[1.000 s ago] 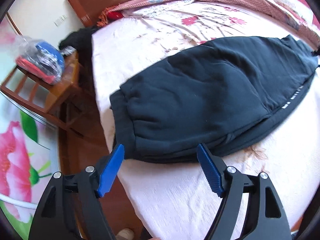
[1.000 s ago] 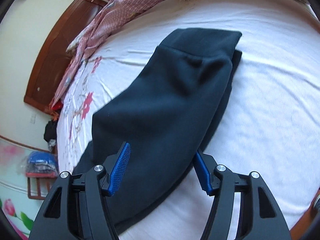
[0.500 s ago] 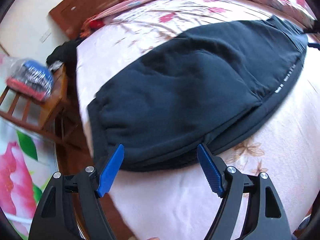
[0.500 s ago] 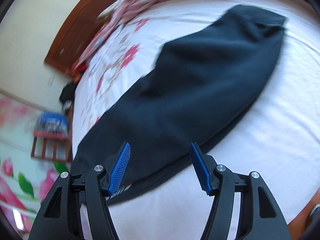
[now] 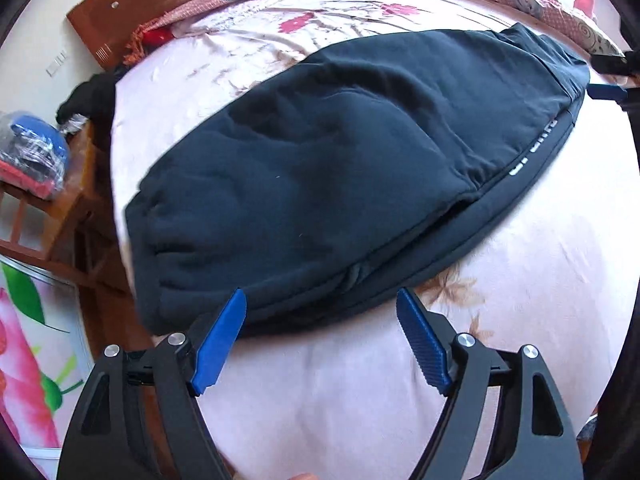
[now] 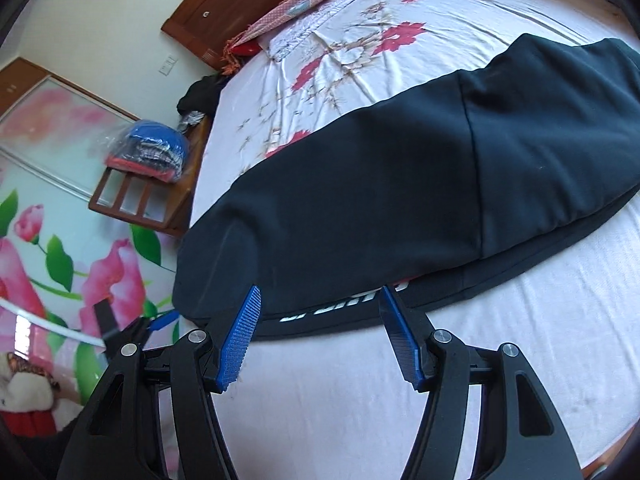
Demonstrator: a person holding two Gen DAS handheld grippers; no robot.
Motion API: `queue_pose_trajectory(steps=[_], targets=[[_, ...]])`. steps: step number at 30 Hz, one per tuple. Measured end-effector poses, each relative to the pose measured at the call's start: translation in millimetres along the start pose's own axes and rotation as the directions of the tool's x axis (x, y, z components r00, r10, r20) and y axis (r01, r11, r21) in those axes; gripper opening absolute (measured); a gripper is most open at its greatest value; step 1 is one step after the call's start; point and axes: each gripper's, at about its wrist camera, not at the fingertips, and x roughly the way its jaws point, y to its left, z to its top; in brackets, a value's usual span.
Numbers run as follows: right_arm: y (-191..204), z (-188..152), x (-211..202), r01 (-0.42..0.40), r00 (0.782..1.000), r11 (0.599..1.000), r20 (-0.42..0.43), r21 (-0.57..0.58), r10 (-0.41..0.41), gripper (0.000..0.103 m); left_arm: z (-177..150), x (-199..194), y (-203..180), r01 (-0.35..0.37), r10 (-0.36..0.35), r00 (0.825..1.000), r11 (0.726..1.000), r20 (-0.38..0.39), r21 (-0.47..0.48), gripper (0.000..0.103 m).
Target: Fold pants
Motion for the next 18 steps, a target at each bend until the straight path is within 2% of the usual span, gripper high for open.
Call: queue_pose_trajectory(steps=[3,7,9,10,14,17,18], targets=[[-1.5,-2.8,-5.6,-0.017,1.000,1.000,0.008,0.011,0.016,0.061,4.8,14.1,1.8,0.001,-0.001,1.000,1.000,-0.017,-0.002,0.079],[-3.7,-4.8,-8.3,-0.027,1.000,0.999,-0.002,0.017,0.027,0.061,10.8,18.5,1.8,-0.043,0.043,0.999,0.999,-0.004,0.028,0.088],[-6.9,-6.6,-6.6,-0.040,0.999,0.999,-0.019,0.028,0.041,0.061,13.6,11.9,-1.2,-0.068,0.067,0.997,0.995,0.027,0.066,0.088],[-6.8,-7.9,-5.6,-0.017,1.000,1.000,-0.021,0.021,0.017,0.061,14.7,8.8,-2.1,-0.070,0.067,0.997,0.995,0.035,0.076,0.088],[-9.4,-14.7,-2.3,-0.029,0.999,0.999,-0.039,0.024,0.030,0.061,18.0,3.1,1.5,-0.059,0.057,0.998,0.994,0.021,0.095,0.088],[-12.0,-17.4,0.5,-0.043,0.998,0.998,-0.042,0.041,0.045,0.061,22.7,6.1,5.3,-0.112,0.110,0.994,0.988,0.026,0.110,0.088],[-12.7,-18.1,1.2,-0.045,0.998,0.998,-0.045,0.042,0.046,0.061,24.4,5.5,7.8,-0.102,0.100,0.995,0.990,0.026,0.098,0.088]])
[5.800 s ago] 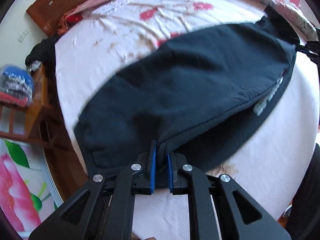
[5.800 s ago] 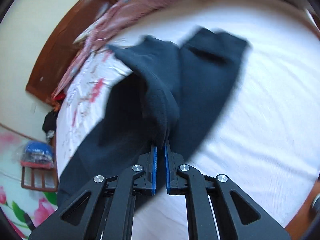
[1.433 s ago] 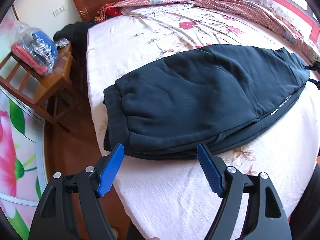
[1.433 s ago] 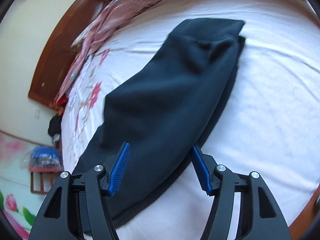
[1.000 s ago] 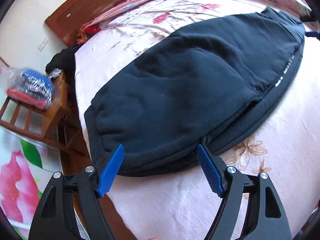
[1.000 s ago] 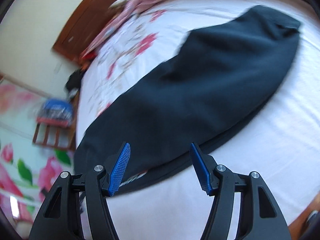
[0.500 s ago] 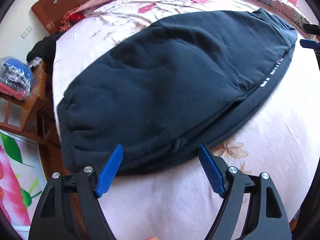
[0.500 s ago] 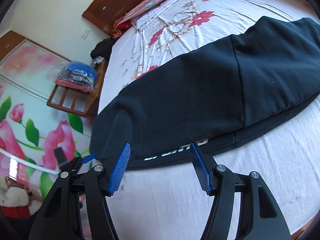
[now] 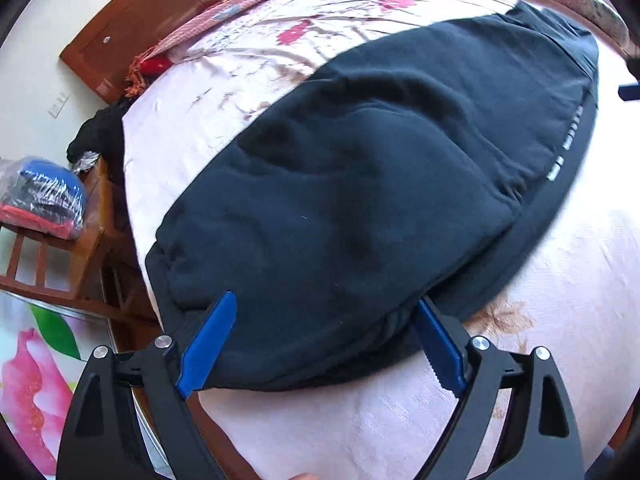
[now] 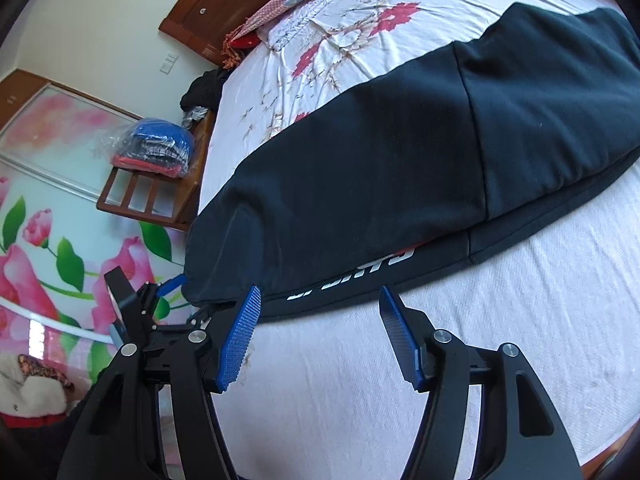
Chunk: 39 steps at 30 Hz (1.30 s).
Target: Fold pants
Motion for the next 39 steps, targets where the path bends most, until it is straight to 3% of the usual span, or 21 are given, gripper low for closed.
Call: queue_pose_trajectory(steps=[3,7,8,9,11,13,18,25,30,33,36,38,39], targets=[[-0.3,-2.0,3.1,0.005,1.000,1.000,-0.012,-0.003,-0.005,0.061,3.6,-3.2,5.4,-0.034,0.035,0.999,0.999,0.033,-0.012,0.088],[2.2,-1.7,1.1,-0.005,1.000,1.000,-0.003,-0.019,0.005,0.061,-2.6,12.5,-6.0,-0.065,0.065,0.998,0.996,-0.004,0.065,0.085],[4.8,-1.2,0.6,0.003,1.000,0.999,0.004,-0.032,-0.002,0.061,-4.8,12.8,-8.1,-0.073,0.073,0.997,0.995,0.001,0.073,0.072],[7.4,-1.1,-0.8,0.005,1.000,0.999,0.009,-0.046,-0.004,0.061,-7.2,10.9,-9.4,-0.045,0.045,0.999,0.997,0.007,0.068,0.052],[11.1,-0.9,-2.6,-0.001,1.000,0.998,0.011,-0.060,0.002,0.061,-8.7,5.6,-15.6,-0.006,0.005,1.000,0.997,0.018,0.075,0.027],[13.1,-1.3,-2.9,0.005,1.000,0.998,0.006,-0.066,-0.005,0.061,-10.8,2.4,-24.7,-0.058,0.054,0.998,0.992,0.034,0.111,0.023],[10.5,-2.7,-7.4,0.003,1.000,0.999,0.006,-0.050,-0.003,0.061,-19.3,-14.5,-28.2,-0.091,0.088,0.995,0.991,0.036,0.097,0.014],[2.2,-4.7,-7.5,-0.007,1.000,0.999,0.001,-0.035,0.007,0.061,-42.6,-33.1,-21.3,-0.087,0.086,0.996,0.994,0.017,0.072,0.012],[0.1,-6.3,-3.3,-0.020,1.000,1.000,-0.001,-0.017,0.020,0.061,-49.1,-12.0,-21.2,-0.074,0.076,0.996,0.996,-0.036,0.053,0.007],[-1.2,-7.8,-2.9,-0.017,1.000,1.000,-0.004,-0.014,0.017,0.061,-51.1,-5.6,-13.9,-0.055,0.055,0.996,0.998,-0.070,-0.004,0.006],[-1.2,-10.3,-3.0,-0.003,1.000,1.000,-0.012,-0.025,0.002,0.061,-55.7,-20.7,-18.9,-0.081,0.081,0.996,0.996,-0.026,0.027,0.007],[-1.3,-11.0,-2.2,-0.001,1.000,1.000,-0.018,-0.028,0.000,0.061,-57.6,-32.3,-21.3,-0.098,0.098,0.995,0.995,-0.010,0.036,0.015],[-1.9,-11.1,-1.5,0.018,1.000,0.999,-0.017,-0.033,-0.019,0.061,-56.8,-37.6,-21.8,-0.120,0.120,0.993,0.992,0.007,0.036,0.041]])
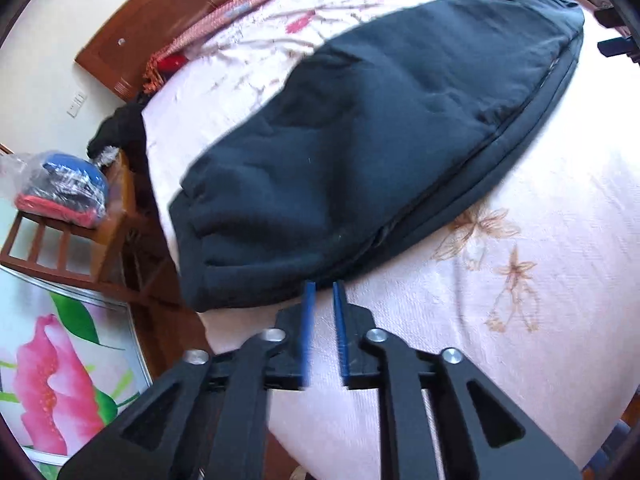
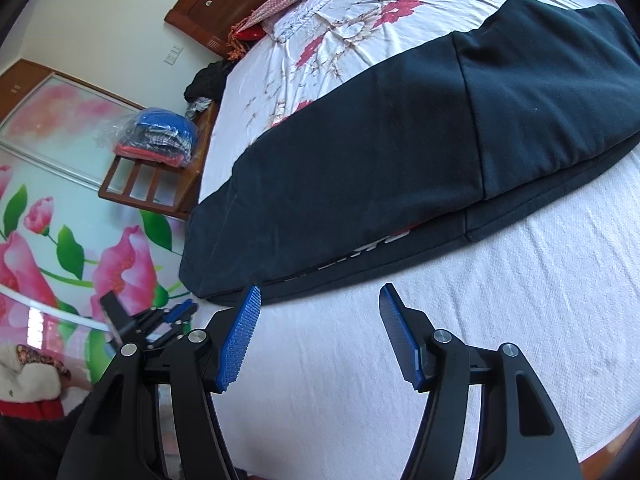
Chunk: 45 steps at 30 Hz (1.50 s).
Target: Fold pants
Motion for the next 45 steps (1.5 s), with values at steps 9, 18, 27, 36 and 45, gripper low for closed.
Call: queue_pose_trajectory(steps=[9,18,27,36,45], targets=[[-24.8,10.6,16.1,-0.019,0.999,0.992,0.038,0.128,0.015,0.061,36.6,-21.1,22.9,-0.088,0.113,0.983,0.981,0.142,-0.173,0.089],[-29.7,20.2,60.2,-0.134,0.990,0.955,0.065,0.263,0.121,0.057,50.0,-20.6,10.9,-0.015,0.042,0.990,0.981,0.136,-0.194,0.089],[-20.0,20.2,57.0,-0.015,0.999,0.966,0.050,0.257,0.002,0.057,48.1,-22.1,14.7,-0.023,0.049,0.990,0.982,0.133,-0.189,0.089],[-13.7,34.0,68.9,0.079,0.994,0.979,0.057,0.188,-0.091,0.057,41.1,-16.1,16.1,-0.013,0.034,0.994,0.980,0.105,-0.198,0.089],[-19.6,34.9,71.2,0.213,0.977,0.969,-0.006,0.123,-0.214,0.007,44.2,-19.5,12.5,0.006,0.020,0.992,0.981,0.127,-0.196,0.089]])
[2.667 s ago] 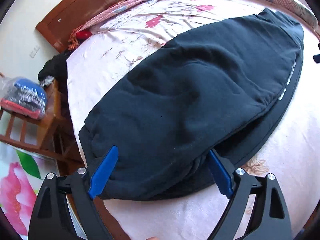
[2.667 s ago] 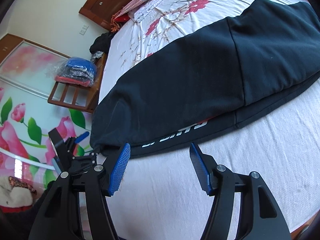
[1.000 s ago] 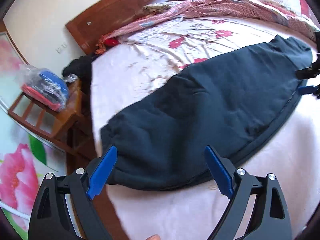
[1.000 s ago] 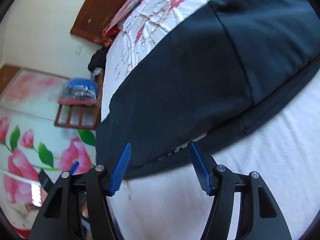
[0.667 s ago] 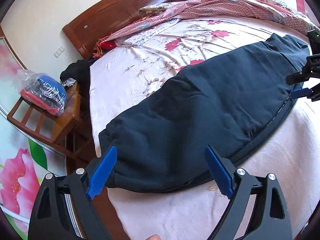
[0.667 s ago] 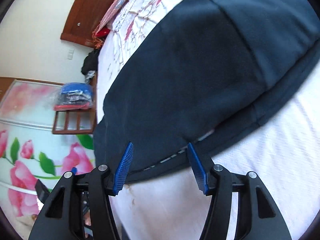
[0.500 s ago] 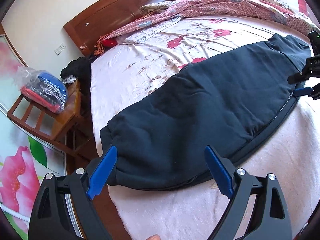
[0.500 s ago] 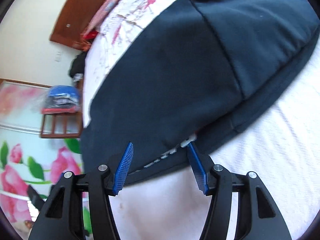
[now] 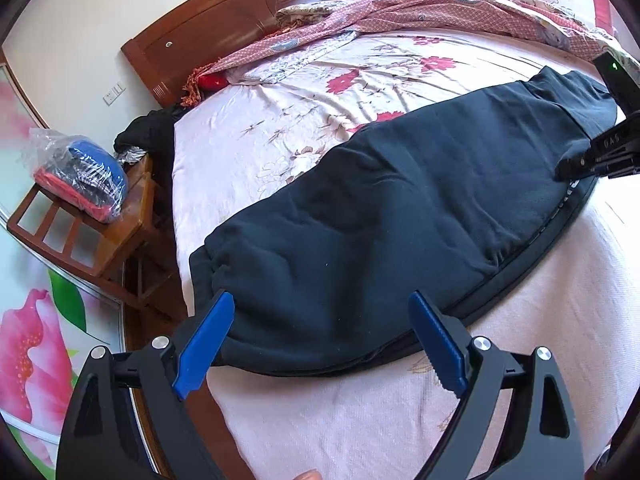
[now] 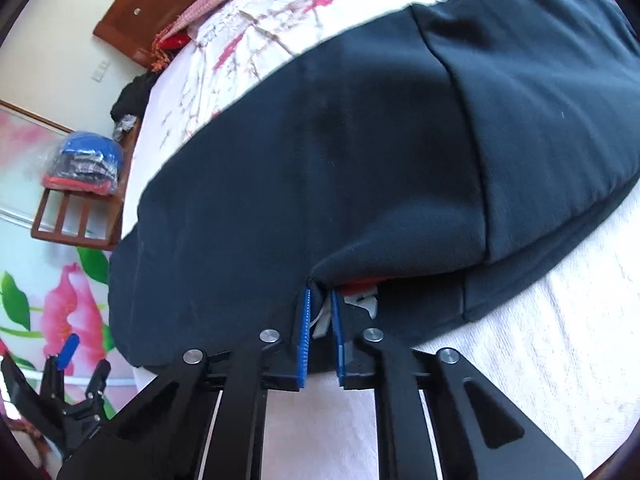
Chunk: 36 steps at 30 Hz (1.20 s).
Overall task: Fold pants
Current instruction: 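Move the right gripper to the cuff end of the folded pants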
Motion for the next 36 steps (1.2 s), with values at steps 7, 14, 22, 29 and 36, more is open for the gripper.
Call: queue_pose_trajectory(steps=[7,14,22,29,36], targets=[[2.2,-14.0,-27.0,-0.058,0.998,0.998,0.032,-0.023,0.059,0.006,3.1,-2.6,5.7,-0.016,0.016,1.000,1.000,0.010,0.002,0.089],[-10.0,-32.4,-35.6,-0.074,0.997,0.997,0.002,-0.013,0.074,0.001,2.8,-0.3,11.1,-0.028,0.028,1.000,1.000,0.002,0.004,0.089],[-18.2,-48.4,-34.0,-0.064,0.998,0.998,0.002,-0.003,0.064,0.000,-9.9,5.8,10.9,-0.029,0.029,0.999,1.000,-0.021,-0.005,0.089],[12.1,-33.8,-12.9,-0.204,0.977,0.978,-0.048,0.033,0.206,0.000,-3.9,1.2,6.5,-0.022,0.022,1.000,1.000,-0.004,-0.014,0.089],[-3.0,-32.0,-2.0,-0.219,0.974,0.966,-0.021,0.138,0.224,0.000,-3.1,2.9,8.4,-0.016,0.016,1.000,1.000,-0.003,-0.015,0.089]])
